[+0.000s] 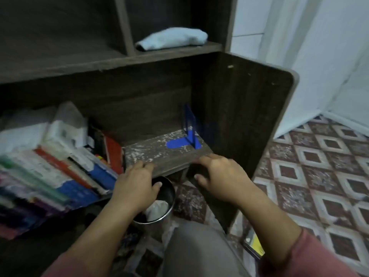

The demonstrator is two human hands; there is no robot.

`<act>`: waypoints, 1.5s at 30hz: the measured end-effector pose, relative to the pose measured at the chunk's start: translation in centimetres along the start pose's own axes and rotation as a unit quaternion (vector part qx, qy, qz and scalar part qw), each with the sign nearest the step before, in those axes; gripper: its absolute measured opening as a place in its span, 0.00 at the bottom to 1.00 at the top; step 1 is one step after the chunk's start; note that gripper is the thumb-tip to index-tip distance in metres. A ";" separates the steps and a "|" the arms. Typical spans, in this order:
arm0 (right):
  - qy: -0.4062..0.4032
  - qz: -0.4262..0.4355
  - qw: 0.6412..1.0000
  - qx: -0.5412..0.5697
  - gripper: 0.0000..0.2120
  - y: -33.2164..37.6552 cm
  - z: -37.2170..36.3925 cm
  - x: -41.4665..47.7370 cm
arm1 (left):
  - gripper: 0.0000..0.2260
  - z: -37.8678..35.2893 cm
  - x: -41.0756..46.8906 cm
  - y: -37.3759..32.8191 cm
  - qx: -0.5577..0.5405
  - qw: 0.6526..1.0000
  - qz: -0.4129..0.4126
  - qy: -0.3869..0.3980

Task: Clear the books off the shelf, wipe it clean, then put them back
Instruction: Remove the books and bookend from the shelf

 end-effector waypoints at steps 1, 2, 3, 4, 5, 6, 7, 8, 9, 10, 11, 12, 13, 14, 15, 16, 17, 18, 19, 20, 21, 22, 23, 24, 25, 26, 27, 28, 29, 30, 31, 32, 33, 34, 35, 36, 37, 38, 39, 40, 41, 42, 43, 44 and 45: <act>0.000 0.019 1.000 -0.002 0.23 1.7 0.3 1.2 | 0.25 0.8 -0.4 1.9 -0.001 1.000 0.018 -0.025; 0.001 0.037 0.999 -0.005 0.23 3.4 0.5 2.4 | 0.26 1.5 -0.7 3.7 0.000 0.998 0.037 -0.052; 0.001 0.053 0.999 -0.009 0.22 5.0 0.7 3.6 | 0.27 2.2 -1.0 5.4 0.005 0.996 0.056 -0.075; 0.001 0.069 0.998 -0.013 0.22 6.6 0.7 4.8 | 0.28 2.9 -1.3 7.1 0.010 0.992 0.074 -0.097; 0.001 0.083 0.996 -0.015 0.22 8.0 0.7 6.0 | 0.29 3.5 -1.5 8.6 0.015 0.989 0.093 -0.116; 0.000 0.097 0.995 -0.017 0.22 9.4 0.7 7.1 | 0.30 4.0 -1.7 10.0 0.017 0.985 0.109 -0.135; -0.001 0.111 0.994 -0.020 0.22 10.7 0.7 8.2 | 0.31 4.6 -1.8 11.2 0.017 0.980 0.123 -0.154; -0.003 0.125 0.992 -0.026 0.21 11.8 0.6 9.3 | 0.31 5.0 -1.8 12.3 0.015 0.976 0.129 -0.175; -0.003 0.138 0.990 -0.034 0.21 12.7 0.6 10.3 | 0.31 5.4 -1.8 13.1 0.017 0.971 0.130 -0.200; -0.003 0.149 0.988 -0.043 0.20 13.6 0.4 11.2 | 0.31 5.8 -1.7 13.8 0.024 0.966 0.127 -0.224; -0.002 0.159 0.986 -0.051 0.20 14.3 0.2 12.2 | 0.32 6.1 -1.5 14.6 0.033 0.961 0.125 -0.243; -0.003 0.168 0.984 -0.057 0.21 14.9 -0.1 13.1 | 0.34 6.3 -1.3 15.1 0.039 0.959 0.125 -0.250; -0.004 0.175 0.983 -0.057 0.21 15.4 -0.5 14.0 | 0.36 6.5 -0.9 15.6 0.040 0.961 0.128 -0.244; -0.005 0.184 0.981 -0.055 0.21 15.9 -1.0 14.8 | 0.37 6.5 -0.5 16.0 0.037 0.963 0.133 -0.230; -0.004 0.193 0.980 -0.053 0.22 16.3 -1.6 15.6 | 0.39 6.3 -0.1 16.4 0.038 0.965 0.138 -0.218; -0.002 0.201 0.978 -0.053 0.23 16.6 -2.1 16.4 | 0.40 6.0 0.2 16.7 0.045 0.965 0.142 -0.214; 0.001 0.207 0.977 -0.054 0.25 16.9 -2.6 17.1 | 0.40 5.7 0.4 16.7 0.057 0.964 0.144 -0.218; 0.004 0.214 0.975 -0.053 0.27 17.2 -3.0 17.8 | 0.41 5.3 0.5 16.7 0.067 0.961 0.147 -0.224; 0.008 0.219 0.974 -0.054 0.29 17.4 -3.3 18.4 | 0.42 5.0 0.5 16.6 0.074 0.959 0.151 -0.229; 0.011 0.226 0.972 -0.057 0.31 17.6 -3.5 18.8 | 0.43 4.8 0.5 16.4 0.080 0.957 0.155 -0.231; 0.015 0.234 0.970 -0.063 0.32 17.7 -3.7 19.2 | 0.44 4.7 0.6 16.3 0.084 0.956 0.160 -0.232; 0.022 0.243 0.967 -0.070 0.33 17.8 -3.8 19.5 | 0.44 4.6 0.6 16.3 0.088 0.955 0.162 -0.234; 0.029 0.251 0.965 -0.077 0.33 17.8 -3.9 19.8 | 0.44 4.6 0.7 16.3 0.092 0.954 0.163 -0.234; 0.035 0.254 0.963 -0.084 0.33 17.8 -3.9 19.9 | 0.44 4.6 0.7 16.3 0.096 0.954 0.163 -0.233; 0.041 0.255 0.962 -0.087 0.33 17.6 -4.0 20.0 | 0.44 4.6 0.6 16.4 0.099 0.954 0.162 -0.234; 0.043 0.253 0.963 -0.087 0.33 17.5 -4.1 20.1 | 0.44 4.6 0.6 16.4 0.100 0.953 0.161 -0.236; 0.042 0.249 0.964 -0.085 0.34 17.3 -4.3 20.2 | 0.44 4.6 0.5 16.4 0.100 0.953 0.160 -0.237; 0.038 0.246 0.965 -0.083 0.35 17.0 -4.6 20.3 | 0.44 4.6 0.5 16.4 0.101 0.953 0.161 -0.237; 0.030 0.243 0.966 -0.080 0.35 16.8 -4.8 20.3 | 0.44 4.6 0.5 16.4 0.102 0.953 0.162 -0.235; 0.019 0.241 0.967 -0.076 0.36 16.6 -5.1 20.3 | 0.44 4.6 0.5 16.3 0.103 0.953 0.164 -0.233; 0.007 0.240 0.968 -0.073 0.36 16.4 -5.3 20.3 | 0.44 4.6 0.6 16.2 0.102 0.953 0.165 -0.233; -0.002 0.240 0.968 -0.070 0.36 16.3 -5.4 20.3 | 0.44 4.6 0.6 16.2 0.101 0.953 0.165 -0.235; -0.011 0.240 0.968 -0.068 0.36 16.1 -5.5 20.3 | 0.44 4.6 0.6 16.1 0.099 0.952 0.165 -0.237; -0.020 0.240 0.968 -0.067 0.36 16.0 -5.5 20.4 | 0.44 4.6 0.6 16.1 0.098 0.952 0.165 -0.239; -0.030 0.242 0.968 -0.065 0.35 15.8 -5.5 20.4 | 0.44 4.6 0.6 16.1 0.099 0.952 0.165 -0.239; -0.040 0.243 0.967 -0.063 0.34 15.7 -5.5 20.5 | 0.45 4.6 0.6 16.1 0.101 0.952 0.166 -0.238; -0.047 0.244 0.967 -0.061 0.34 15.7 -5.5 20.6 | 0.45 4.6 0.6 16.1 0.104 0.952 0.166 -0.236; -0.051 0.245 0.966 -0.060 0.33 15.6 -5.4 20.7 | 0.45 4.6 0.6 16.1 0.105 0.952 0.167 -0.235; -0.052 0.240 0.968 -0.058 0.32 15.4 -5.2 20.7 | 0.45 4.6 0.6 16.1 0.105 0.952 0.167 -0.234; -0.049 0.231 0.970 -0.057 0.30 15.3 -4.9 20.7 | 0.45 4.6 0.7 16.1 0.103 0.952 0.167 -0.233; -0.049 0.223 0.972 -0.059 0.28 15.0 -4.7 20.6 | 0.45 4.6 0.7 16.1 0.102 0.953 0.168 -0.233; -0.050 0.222 0.972 -0.065 0.26 14.8 -4.4 20.5 | 0.45 4.6 0.7 16.1 0.101 0.953 0.167 -0.233; -0.053 0.229 0.969 -0.077 0.26 14.4 -4.2 20.5 | 0.45 4.6 0.7 16.0 0.102 0.952 0.167 -0.234; -0.055 0.241 0.965 -0.089 0.27 14.1 -4.1 20.4 | 0.45 4.5 0.7 16.0 0.105 0.952 0.168 -0.234; -0.057 0.255 0.960 -0.102 0.30 13.9 -4.2 20.4 | 0.45 4.5 0.7 16.0 0.108 0.952 0.169 -0.233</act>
Point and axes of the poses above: each hand's wrist, its own x-axis towards the middle knuckle, its own z-axis out of the back of the hand, y = z × x, the point moved 1 cm from there along x, towards the middle knuckle, and after that the axes turned 7 degrees about z, right-handed, at the moved point
